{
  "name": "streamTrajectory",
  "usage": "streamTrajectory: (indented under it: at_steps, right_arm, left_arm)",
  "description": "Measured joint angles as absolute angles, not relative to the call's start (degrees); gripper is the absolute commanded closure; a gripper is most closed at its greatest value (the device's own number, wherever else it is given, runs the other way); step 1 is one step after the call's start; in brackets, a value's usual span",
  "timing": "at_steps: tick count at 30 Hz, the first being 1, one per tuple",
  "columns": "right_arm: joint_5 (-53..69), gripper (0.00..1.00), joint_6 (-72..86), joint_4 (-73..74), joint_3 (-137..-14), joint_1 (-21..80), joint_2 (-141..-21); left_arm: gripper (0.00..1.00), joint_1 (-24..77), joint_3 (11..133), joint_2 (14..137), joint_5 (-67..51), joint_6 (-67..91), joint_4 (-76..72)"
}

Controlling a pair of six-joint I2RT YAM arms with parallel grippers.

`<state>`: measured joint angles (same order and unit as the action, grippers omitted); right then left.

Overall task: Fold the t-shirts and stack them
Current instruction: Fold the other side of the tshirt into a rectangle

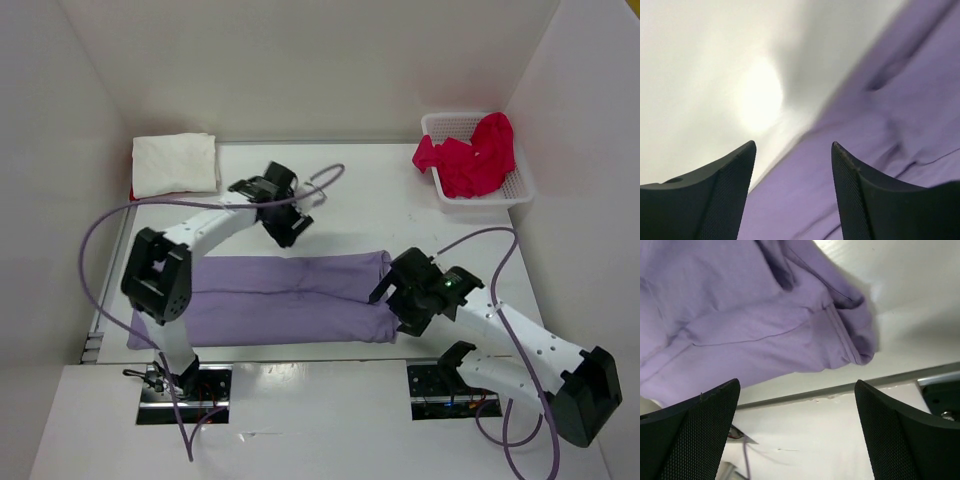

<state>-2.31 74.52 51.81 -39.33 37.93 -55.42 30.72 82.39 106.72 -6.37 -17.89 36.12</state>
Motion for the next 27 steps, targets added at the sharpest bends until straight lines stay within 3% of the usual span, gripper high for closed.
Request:
streamTrajectory:
  at_steps: [7, 11, 18, 22, 25, 27]
  right_arm:
    - [0.9, 0.0, 82.9, 52.1, -28.6, 38.1, -52.2]
    - [1.8, 0.04, 84.9, 52.2, -27.3, 38.1, -50.1]
    - [2.2, 0.44, 86.4, 51.5, -27.3, 38.1, -50.8]
    - [2.2, 0.54, 86.6, 51.3, -27.2, 38.1, -49.4]
    - [2.2, 0.54, 86.8, 51.2, -26.9, 38.1, -48.5]
    - [2.2, 0.4, 87.0, 51.2, -26.9, 38.1, -48.5]
  left_arm:
    - [0.3, 8.6, 76.5, 91.4, -1.0, -19.6, 32.5]
    - [0.3, -5.4, 69.1, 91.3, 1.0, -21.8, 31.3]
    - [0.3, -19.7, 65.9, 98.8, 1.1, -25.2, 30.0]
    - [0.3, -21.4, 65.9, 101.2, 1.9, -26.5, 27.2]
    - [0.3, -21.9, 65.9, 103.0, 2.6, -27.4, 25.4]
    - [0.3, -22.4, 65.9, 103.7, 2.7, -28.3, 24.8]
